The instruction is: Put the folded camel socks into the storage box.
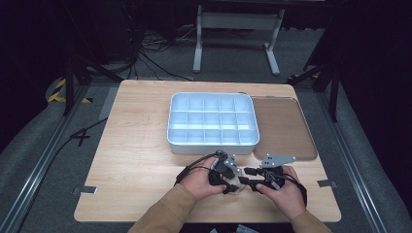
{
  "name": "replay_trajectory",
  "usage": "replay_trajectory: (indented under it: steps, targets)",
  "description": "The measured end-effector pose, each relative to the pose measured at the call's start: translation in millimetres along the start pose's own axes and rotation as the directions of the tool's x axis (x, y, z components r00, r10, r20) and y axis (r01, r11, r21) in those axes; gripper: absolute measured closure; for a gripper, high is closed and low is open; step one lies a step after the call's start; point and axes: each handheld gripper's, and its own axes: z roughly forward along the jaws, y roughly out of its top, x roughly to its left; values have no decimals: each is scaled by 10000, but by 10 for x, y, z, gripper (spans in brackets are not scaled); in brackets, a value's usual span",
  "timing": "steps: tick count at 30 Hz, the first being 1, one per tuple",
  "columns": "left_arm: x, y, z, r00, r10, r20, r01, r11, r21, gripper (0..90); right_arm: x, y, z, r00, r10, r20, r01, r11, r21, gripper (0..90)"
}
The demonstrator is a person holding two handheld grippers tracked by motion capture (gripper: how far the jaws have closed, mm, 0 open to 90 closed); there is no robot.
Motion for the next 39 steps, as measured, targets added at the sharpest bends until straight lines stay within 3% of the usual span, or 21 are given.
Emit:
replay_trajectory:
  steps: [8,18,23,29,34,39]
  targets:
    - [-5,-4,0,10000,16,-23,-16,10000,-19,519,-2,-13,67,9990,428,85,-427,9990,-154,507]
    - [-24,-18,-9,9998,187,-73,-187,9998,30,489,-10,-58,196,9990,458,-9,-458,9988,191,437]
    - [-36,-31,-30,9998,148,-145,-147,9999,19,446,-43,-87,240,9967,796,-154,-790,9962,361,407]
    - [-40,-58,-94,9995,136,-287,-138,9999,-64,395,-73,-98,270,9934,1055,-451,-1029,9931,558,421]
    - [-14,-102,-211,9989,-123,-454,103,9989,-456,391,-89,-88,282,9900,1148,-814,-1094,9916,687,501]
    - [-4,-144,-259,9980,-181,-611,160,9993,-342,391,-99,-79,287,9878,1187,-1010,-1109,9906,798,550]
